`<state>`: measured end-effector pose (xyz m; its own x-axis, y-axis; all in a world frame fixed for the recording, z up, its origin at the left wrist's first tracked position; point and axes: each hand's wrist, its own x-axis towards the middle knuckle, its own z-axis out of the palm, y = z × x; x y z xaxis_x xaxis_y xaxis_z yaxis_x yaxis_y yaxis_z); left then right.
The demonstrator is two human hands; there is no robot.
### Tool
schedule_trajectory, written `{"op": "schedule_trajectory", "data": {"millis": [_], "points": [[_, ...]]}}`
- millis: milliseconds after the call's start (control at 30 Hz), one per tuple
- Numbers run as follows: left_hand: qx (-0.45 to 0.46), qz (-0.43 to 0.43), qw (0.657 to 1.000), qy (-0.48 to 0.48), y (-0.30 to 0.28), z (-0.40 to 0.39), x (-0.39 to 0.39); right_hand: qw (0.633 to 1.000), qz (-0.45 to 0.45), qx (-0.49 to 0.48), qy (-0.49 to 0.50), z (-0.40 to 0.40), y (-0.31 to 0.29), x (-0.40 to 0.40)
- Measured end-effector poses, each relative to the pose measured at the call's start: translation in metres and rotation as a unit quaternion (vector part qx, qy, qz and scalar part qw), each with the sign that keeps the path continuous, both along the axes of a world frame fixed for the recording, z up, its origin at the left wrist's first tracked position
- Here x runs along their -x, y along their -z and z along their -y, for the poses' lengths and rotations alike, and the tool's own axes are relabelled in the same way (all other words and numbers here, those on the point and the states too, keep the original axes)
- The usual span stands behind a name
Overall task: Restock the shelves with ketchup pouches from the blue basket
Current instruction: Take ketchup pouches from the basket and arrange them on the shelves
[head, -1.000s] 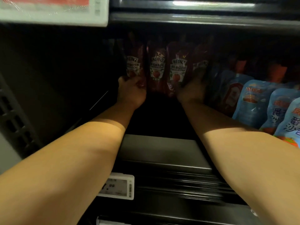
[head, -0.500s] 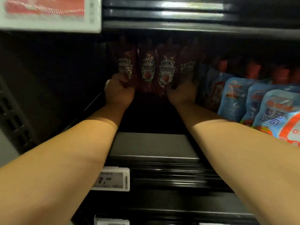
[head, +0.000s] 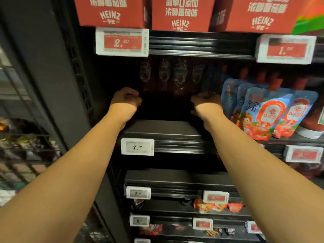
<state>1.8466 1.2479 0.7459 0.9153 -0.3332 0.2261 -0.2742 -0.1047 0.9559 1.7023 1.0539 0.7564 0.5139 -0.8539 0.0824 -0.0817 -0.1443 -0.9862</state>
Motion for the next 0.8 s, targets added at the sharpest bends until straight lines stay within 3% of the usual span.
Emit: {"op": "schedule_trajectory", "data": {"millis": [167, 333, 533, 667, 800], "points": [[-0.008, -0.001, 1.0, 0.011, -0.007, -0.033, 0.043, 0.997, -0.027, -0.002, -0.069, -0.016, -0.001, 0.042], [-0.013, 0.03, 0.999, -0.023, 0.005, -0.063, 0.098, 0.986, 0.044, 0.049, -0.153, -0.017, 0.002, 0.093], [0.0, 0.064, 0.991, -0.114, 0.031, -0.093, 0.181, 0.944, 0.096, 0.104, -0.297, -0.005, 0.021, 0.162], [-0.025, 0.025, 0.985, -0.168, 0.064, -0.123, 0.234, 0.906, 0.074, 0.103, -0.405, -0.003, 0.049, 0.197], [-0.053, -0.081, 0.97, -0.224, 0.121, -0.16, 0.284, 0.876, -0.008, 0.081, -0.475, -0.012, 0.096, 0.215]]}}
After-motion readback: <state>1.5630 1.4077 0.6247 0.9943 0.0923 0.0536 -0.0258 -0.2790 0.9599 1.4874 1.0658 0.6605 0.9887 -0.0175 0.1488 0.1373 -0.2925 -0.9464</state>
